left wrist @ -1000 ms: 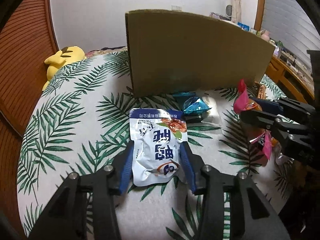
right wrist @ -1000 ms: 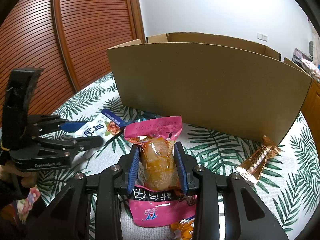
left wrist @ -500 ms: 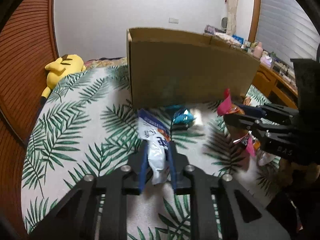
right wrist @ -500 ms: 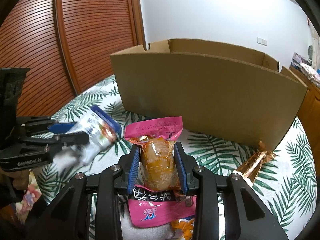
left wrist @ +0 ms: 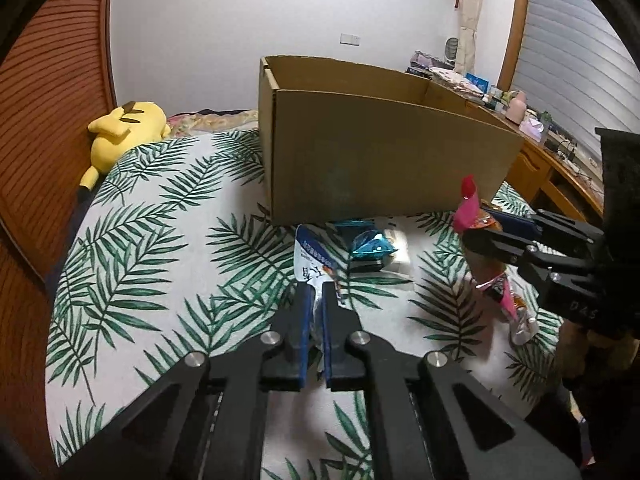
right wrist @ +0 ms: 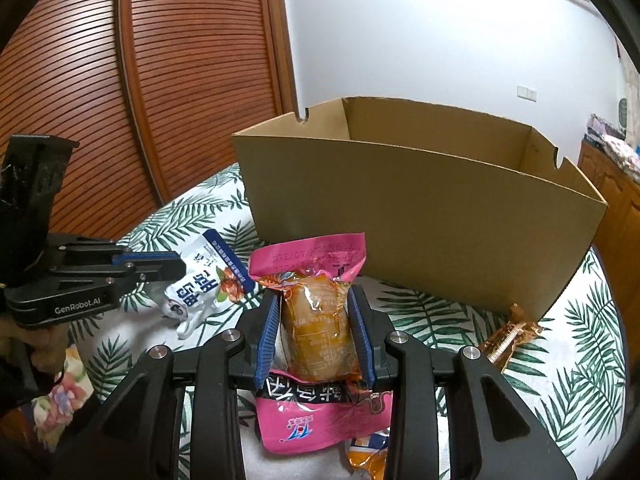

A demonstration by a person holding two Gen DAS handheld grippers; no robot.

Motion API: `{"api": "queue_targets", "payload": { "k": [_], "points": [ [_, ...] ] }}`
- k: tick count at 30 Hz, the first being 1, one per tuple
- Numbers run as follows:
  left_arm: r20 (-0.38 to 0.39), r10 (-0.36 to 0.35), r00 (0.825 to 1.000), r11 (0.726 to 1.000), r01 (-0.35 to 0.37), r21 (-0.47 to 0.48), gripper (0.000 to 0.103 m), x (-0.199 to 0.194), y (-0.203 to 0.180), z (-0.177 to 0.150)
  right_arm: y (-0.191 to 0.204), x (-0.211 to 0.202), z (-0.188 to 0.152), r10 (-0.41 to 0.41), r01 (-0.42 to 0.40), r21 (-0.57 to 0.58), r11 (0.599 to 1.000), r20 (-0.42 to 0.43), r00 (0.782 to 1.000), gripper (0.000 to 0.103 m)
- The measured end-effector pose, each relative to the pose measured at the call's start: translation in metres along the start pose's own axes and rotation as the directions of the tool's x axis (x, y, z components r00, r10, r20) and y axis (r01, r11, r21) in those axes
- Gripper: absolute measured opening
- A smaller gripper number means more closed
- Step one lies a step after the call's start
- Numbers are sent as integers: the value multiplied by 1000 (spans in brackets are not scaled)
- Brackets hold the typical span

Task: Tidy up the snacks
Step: 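Carry the white pouch with the left tool into the box while the right tool carries the pink pack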

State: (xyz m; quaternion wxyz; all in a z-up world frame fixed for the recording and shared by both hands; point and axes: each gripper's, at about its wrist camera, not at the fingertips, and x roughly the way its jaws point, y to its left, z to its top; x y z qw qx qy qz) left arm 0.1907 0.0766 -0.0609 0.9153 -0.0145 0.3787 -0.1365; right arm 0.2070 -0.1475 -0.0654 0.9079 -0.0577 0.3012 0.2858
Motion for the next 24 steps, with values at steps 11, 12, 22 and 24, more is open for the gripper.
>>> {"api": "queue_targets", "payload": {
  "k": [11,12,22,24],
  "points": [
    [39,15,999,999,-16,37,0,-10,-15,2,-3,-7,-5,10,-10,11,1000,6,1000,33],
    [46,17,999,999,-18,38,0,-13,-16,4,-3,-8,-5,10,-10,12,1000,6,1000,33],
    [123,-8,992,998,0,65,0,-43,-24,34,-2,-27,19,18,-18,1,1000,57,998,33],
    [145,-9,989,996,-3,86,0,-48,-27,46,-1,-33,30,15,-13,-21,1000,79,997,33]
  ]
}}
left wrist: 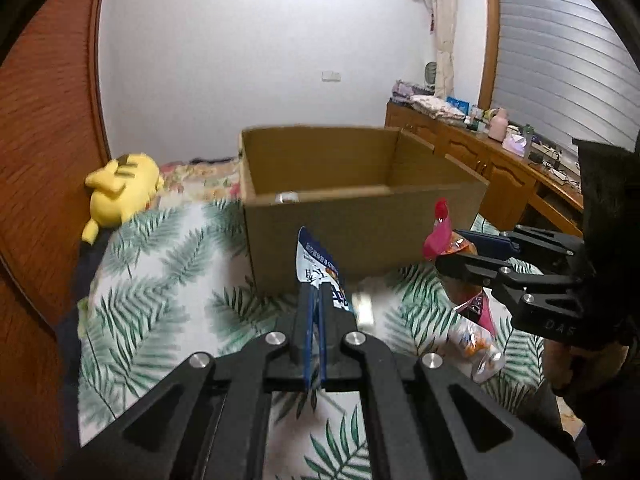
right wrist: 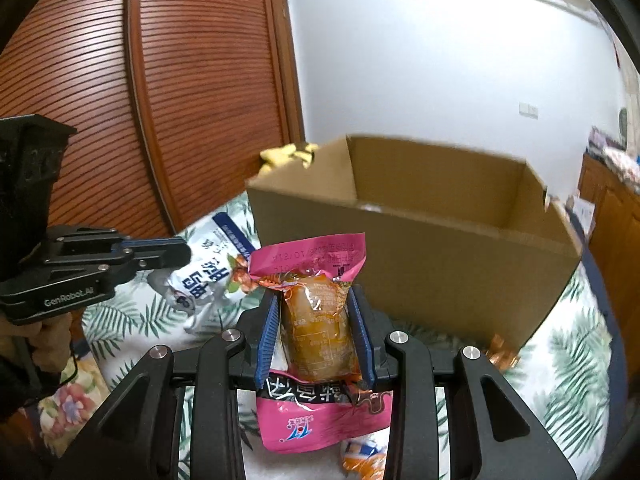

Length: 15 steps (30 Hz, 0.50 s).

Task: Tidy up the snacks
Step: 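Carry the white pouch with the left tool into the box while the right tool carries the pink pack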

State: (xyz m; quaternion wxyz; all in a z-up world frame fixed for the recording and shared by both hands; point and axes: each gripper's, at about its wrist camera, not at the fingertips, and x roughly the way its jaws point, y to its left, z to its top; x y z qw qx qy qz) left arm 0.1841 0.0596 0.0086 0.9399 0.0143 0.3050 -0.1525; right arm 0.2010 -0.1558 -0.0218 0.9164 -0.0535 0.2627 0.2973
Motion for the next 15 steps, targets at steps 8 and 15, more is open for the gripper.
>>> {"api": "queue_targets", "payload": {
  "k": [8,15],
  "points": [
    [111,-12,994,999,8,43,0,-7,-4,66,-10,-12,61,-27,32,-61,998,91,996,33],
    [157,-16,987,998,7,57,0,12,1,117,-30,2,102,-47,56,-71,996,121,992,33]
  ]
}}
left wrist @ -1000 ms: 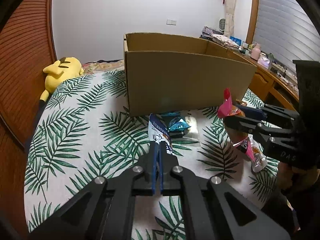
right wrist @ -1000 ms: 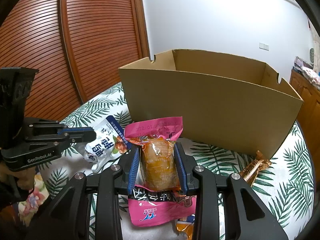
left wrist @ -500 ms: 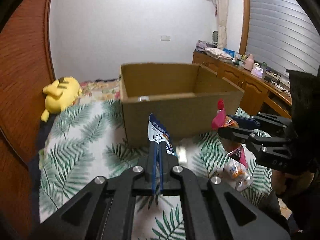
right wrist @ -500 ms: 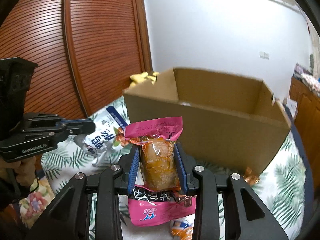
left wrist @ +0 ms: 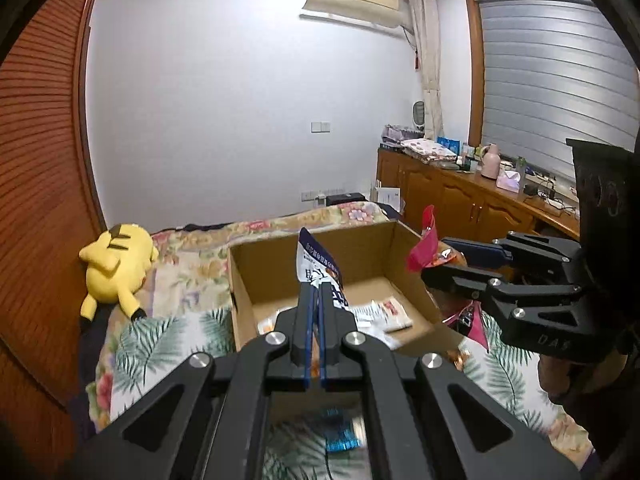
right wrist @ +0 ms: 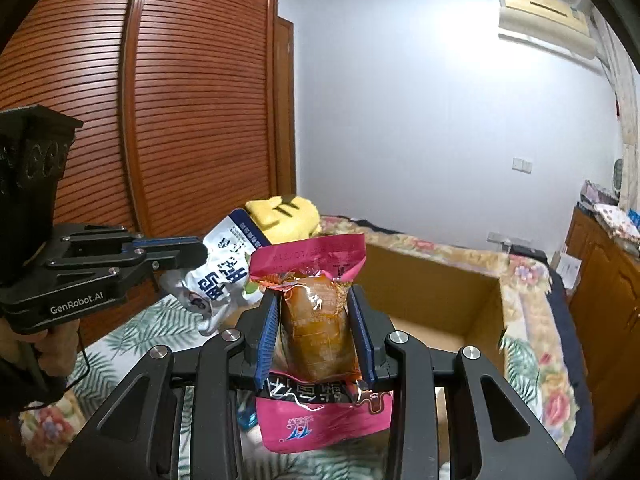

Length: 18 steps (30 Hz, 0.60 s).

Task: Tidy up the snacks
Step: 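Carry the white pouch with the left tool into the box while the right tool carries the pink pack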

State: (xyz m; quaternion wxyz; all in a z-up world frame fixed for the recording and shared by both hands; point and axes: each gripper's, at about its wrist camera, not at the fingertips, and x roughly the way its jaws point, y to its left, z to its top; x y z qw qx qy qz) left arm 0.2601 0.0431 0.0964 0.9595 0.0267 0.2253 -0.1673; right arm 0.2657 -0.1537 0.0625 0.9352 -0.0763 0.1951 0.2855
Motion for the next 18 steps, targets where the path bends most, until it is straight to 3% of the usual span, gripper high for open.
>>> {"api": "queue_targets", "payload": {
  "k": [7,18],
  "points": [
    [-15,-5,1000,1000,5,-2,0,49,10,19,-25,38,9,-42,42,-16,999,-28,999,33],
    [-73,-15,997,1000,16,6,0,104,6,7,-38,76,-8,-90,87,-33,996,-81,993,33]
  ]
}}
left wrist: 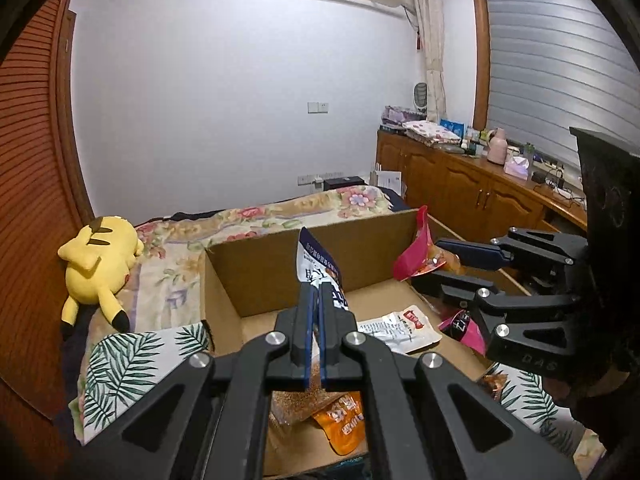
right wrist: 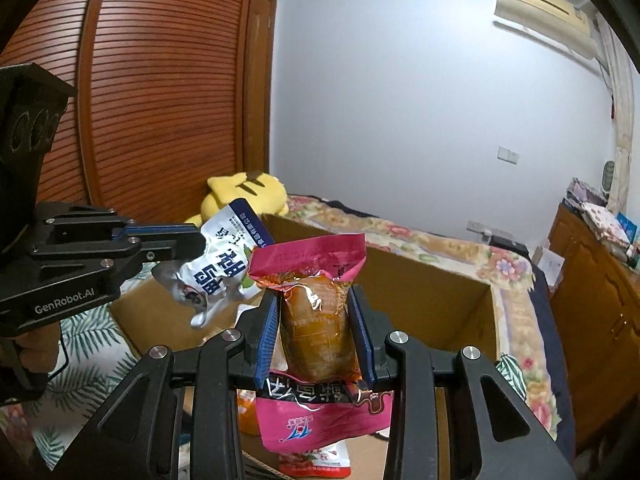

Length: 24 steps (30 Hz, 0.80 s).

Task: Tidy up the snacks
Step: 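Carry the white pouch with the left tool into the box while the right tool carries the pink pack, then open both tools to drop the packs into the box and withdraw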

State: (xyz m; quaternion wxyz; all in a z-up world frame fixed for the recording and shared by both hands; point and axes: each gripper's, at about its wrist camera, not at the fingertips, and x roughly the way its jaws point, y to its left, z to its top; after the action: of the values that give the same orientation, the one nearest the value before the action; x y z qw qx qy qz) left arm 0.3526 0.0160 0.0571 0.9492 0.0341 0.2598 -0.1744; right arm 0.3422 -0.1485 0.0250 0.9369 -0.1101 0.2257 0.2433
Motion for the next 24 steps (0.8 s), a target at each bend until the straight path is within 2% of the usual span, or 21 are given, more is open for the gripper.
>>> {"api": "queue_targets", "payload": {
  "k": [16,24],
  "points": [
    [-78,11,997,1000,-9,22,0,26,-9,-20,-6,11,-14,-6,7,29,1000,-53,999,33],
    [-96,34,995,999,-30,45,8,28,-14,-25,-19,19,-24,13,-5,77,997,-109,994,35]
  ]
}}
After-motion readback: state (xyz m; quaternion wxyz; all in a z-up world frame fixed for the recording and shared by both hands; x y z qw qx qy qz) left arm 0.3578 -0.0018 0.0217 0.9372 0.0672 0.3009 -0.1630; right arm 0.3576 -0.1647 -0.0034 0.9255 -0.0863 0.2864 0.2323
